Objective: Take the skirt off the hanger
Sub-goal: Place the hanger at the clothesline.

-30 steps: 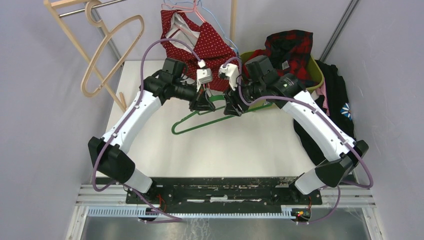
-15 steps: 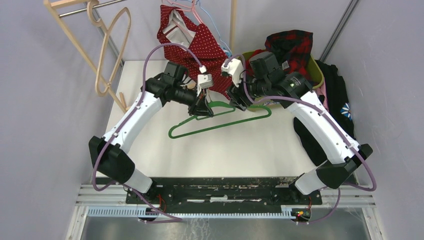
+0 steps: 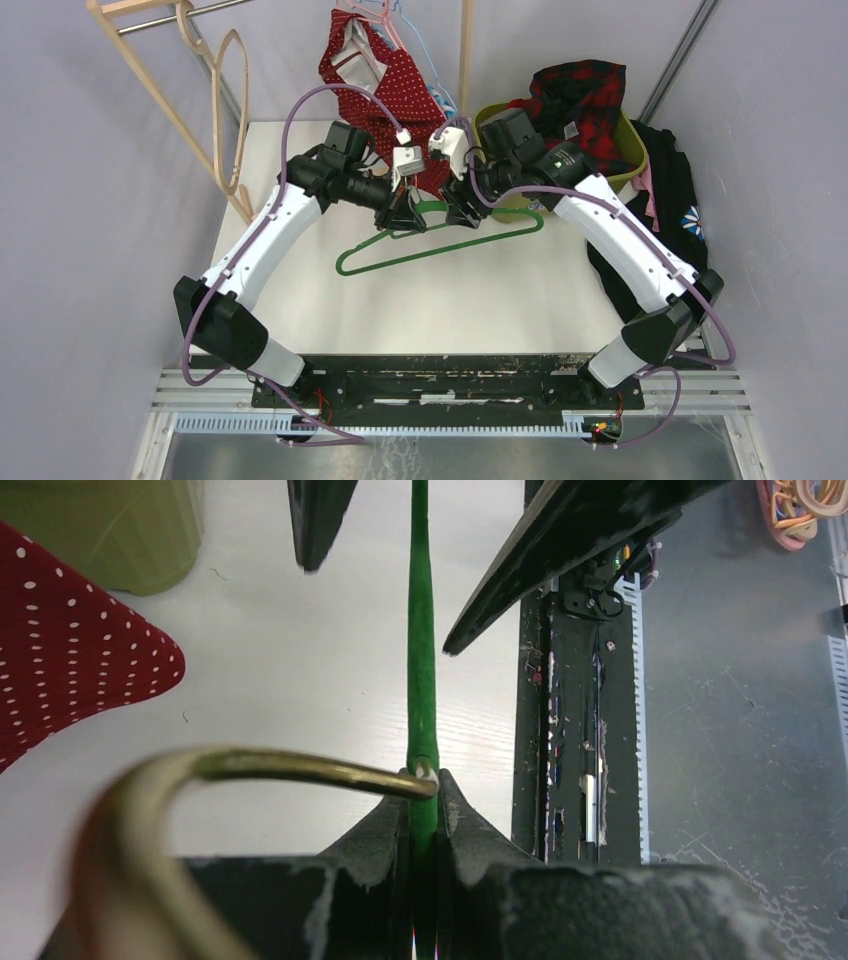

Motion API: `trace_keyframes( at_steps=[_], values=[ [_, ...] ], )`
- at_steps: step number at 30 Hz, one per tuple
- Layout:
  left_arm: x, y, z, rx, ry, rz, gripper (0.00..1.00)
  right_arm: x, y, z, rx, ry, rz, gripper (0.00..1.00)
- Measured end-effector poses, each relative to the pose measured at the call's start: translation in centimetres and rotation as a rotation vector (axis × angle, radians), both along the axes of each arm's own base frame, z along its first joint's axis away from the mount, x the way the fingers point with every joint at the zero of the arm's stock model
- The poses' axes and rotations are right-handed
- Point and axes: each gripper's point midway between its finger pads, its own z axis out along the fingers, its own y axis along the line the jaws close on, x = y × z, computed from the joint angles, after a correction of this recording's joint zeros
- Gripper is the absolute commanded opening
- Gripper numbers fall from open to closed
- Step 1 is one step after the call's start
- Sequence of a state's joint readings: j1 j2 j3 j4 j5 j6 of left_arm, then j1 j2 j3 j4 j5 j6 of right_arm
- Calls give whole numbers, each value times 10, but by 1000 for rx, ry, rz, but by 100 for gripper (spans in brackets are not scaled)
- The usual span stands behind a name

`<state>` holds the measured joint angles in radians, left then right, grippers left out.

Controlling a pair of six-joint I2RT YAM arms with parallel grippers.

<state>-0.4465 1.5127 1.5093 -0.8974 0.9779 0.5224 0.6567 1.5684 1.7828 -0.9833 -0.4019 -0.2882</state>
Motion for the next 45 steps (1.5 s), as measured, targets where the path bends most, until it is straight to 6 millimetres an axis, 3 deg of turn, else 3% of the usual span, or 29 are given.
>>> trace_keyframes(
  at_steps=[4, 6, 7, 8, 15, 19, 26, 29, 32, 35, 36, 40, 45],
  values=[
    [0, 0, 4, -2, -6, 0, 3, -2, 8, -16, -2, 58, 18, 46],
    [0, 1, 4, 1, -7, 2, 3, -5, 11, -25, -2, 91, 22, 28],
    [1, 1, 4, 2, -10, 4, 3, -5, 11, -26, -1, 97, 22, 12],
    [3, 2, 3, 6, -28, 2, 3, -7, 12, -27, 3, 109, 25, 2],
    [10, 6, 5, 19, -97, 7, 3, -15, 17, -25, 22, 109, 80, 1],
    [22, 12, 10, 53, -166, 71, 3, -5, 19, -20, 28, 64, 63, 1],
    [39, 27, 38, 91, -350, 235, 3, 12, 27, 4, 62, -62, 72, 1],
    [41, 31, 44, 98, -385, 268, 21, 14, 31, 10, 69, -94, 87, 1],
    [48, 34, 50, 110, -428, 310, 59, 14, 33, 13, 82, -94, 90, 1],
    [70, 47, 57, 146, -488, 423, 79, 14, 31, 12, 85, -63, 48, 1],
    [75, 51, 58, 155, -493, 456, 97, 15, 30, 11, 80, -56, 30, 1],
    [92, 60, 78, 133, -540, 555, 99, 13, 23, 3, 56, -5, -9, 1],
    [100, 55, 107, 54, -590, 592, 99, 13, 18, 0, 47, 24, -41, 1]
  ],
)
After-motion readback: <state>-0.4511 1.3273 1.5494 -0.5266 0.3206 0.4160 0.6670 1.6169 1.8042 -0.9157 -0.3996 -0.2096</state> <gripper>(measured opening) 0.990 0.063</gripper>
